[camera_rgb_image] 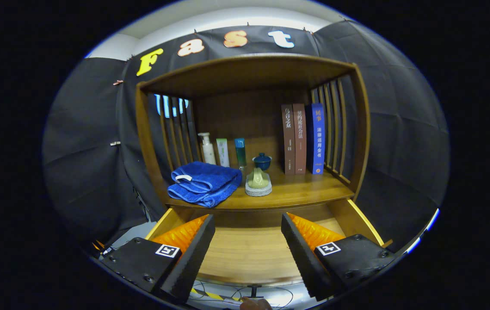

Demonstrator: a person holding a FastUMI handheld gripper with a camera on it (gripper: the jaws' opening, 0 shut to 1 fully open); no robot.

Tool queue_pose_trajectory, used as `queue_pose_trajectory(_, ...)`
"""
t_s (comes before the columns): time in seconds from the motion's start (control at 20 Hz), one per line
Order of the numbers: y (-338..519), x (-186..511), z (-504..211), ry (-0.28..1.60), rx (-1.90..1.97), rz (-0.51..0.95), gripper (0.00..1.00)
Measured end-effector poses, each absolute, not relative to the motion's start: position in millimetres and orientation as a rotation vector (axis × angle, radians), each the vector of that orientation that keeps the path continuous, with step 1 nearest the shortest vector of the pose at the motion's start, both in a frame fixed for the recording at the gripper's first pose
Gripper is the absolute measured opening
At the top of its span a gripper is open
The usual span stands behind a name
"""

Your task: Pull open the drawer, take out the items inside it, and place them on the countertop above the cabinet.

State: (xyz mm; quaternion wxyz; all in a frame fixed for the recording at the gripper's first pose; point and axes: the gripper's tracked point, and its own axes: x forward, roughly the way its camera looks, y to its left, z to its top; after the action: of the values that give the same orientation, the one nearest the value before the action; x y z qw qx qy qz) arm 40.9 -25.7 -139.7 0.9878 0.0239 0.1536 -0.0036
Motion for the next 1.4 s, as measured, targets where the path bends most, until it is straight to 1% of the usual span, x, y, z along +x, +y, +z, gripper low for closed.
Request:
queue_pose_trajectory(0.1, -24.9, 15.8, -144.9, 0.233, 0.03, -0.017, 0.99)
queue_pose_trajectory(0.35, -19.5, -34.9, -191.8, 0.185, 0.034, -0.027, 0.99)
queue_pose_trajectory(0.5, -18.2, -46.4, -226.8, 0.172, 0.045, -0.033, 0.99)
queue_pose_trajectory(0.7, -21.5, -39.8, -271.8, 0.214, 0.043, -0.036, 0.99)
queue_pose_trajectory(0.9, -28.5, -27.1, -289.9, 0.242, 0.042, -0.063, 0.99)
queue_pose_trajectory(0.95, -29.6, -28.3, -288.3, 0.219, 0.043, -0.067, 0.99)
queue_pose_trajectory(1.0, -30.6, -26.5, -286.4, 0.223, 0.045, -0.073, 0.97)
queue_pose_trajectory(1.15, -30.6, -22.4, -282.9, 0.225, 0.034, -0.094, 0.96)
queue_pose_trajectory(1.4, -32.2, 15.1, -281.0, 0.237, 0.036, -0.093, 0.97)
